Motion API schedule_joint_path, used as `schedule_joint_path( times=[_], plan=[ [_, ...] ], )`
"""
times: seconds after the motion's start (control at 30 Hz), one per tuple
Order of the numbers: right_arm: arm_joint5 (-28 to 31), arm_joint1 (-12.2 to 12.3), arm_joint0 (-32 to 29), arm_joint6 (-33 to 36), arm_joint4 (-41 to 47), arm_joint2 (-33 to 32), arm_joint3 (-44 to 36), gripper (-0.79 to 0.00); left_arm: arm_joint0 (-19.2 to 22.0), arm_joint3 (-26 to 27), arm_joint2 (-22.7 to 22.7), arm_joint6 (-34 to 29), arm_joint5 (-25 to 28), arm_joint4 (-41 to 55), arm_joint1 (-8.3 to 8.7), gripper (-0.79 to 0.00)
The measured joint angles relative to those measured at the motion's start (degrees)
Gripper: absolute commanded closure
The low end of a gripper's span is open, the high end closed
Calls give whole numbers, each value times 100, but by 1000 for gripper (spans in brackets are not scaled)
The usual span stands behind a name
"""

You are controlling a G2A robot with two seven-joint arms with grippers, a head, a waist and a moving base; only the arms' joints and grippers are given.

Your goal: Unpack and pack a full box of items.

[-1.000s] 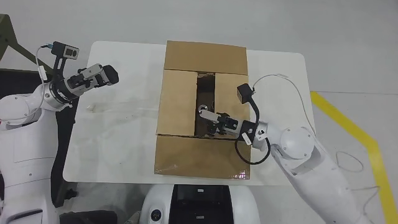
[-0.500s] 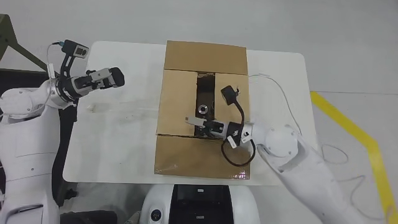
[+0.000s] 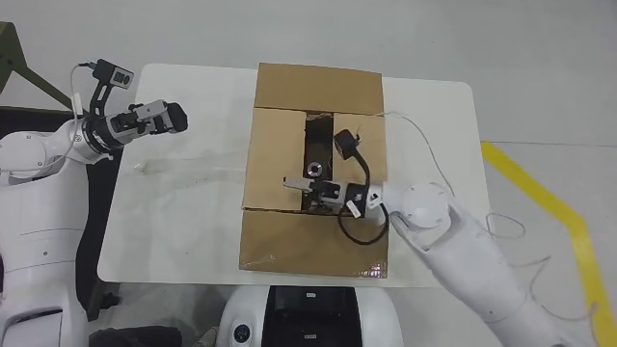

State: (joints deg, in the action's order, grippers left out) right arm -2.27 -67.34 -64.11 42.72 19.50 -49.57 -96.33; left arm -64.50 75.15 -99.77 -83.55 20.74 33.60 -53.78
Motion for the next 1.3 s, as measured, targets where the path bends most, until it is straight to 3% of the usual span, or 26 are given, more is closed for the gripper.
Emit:
schedule_joint_path(
  times=[0.43, 0.7, 1.07, 1.3],
  plan=[
    [388, -212, 302, -247, 291, 312, 17, -785, 0, 2, 0, -1, -1, -2, -1, -785],
    [687, -422, 639, -549, 158, 704, -174, -785, 0, 2, 0, -1, -1, -2, -1, -785],
    [853, -779, 1134, -804, 36, 1336, 169, -785, 0, 3, 0, 0, -1, -2, -1, -785],
    [845, -966, 1324, -875, -92, 1572, 393, -785, 25, 304, 74, 735, -171, 132, -18, -785]
  ],
)
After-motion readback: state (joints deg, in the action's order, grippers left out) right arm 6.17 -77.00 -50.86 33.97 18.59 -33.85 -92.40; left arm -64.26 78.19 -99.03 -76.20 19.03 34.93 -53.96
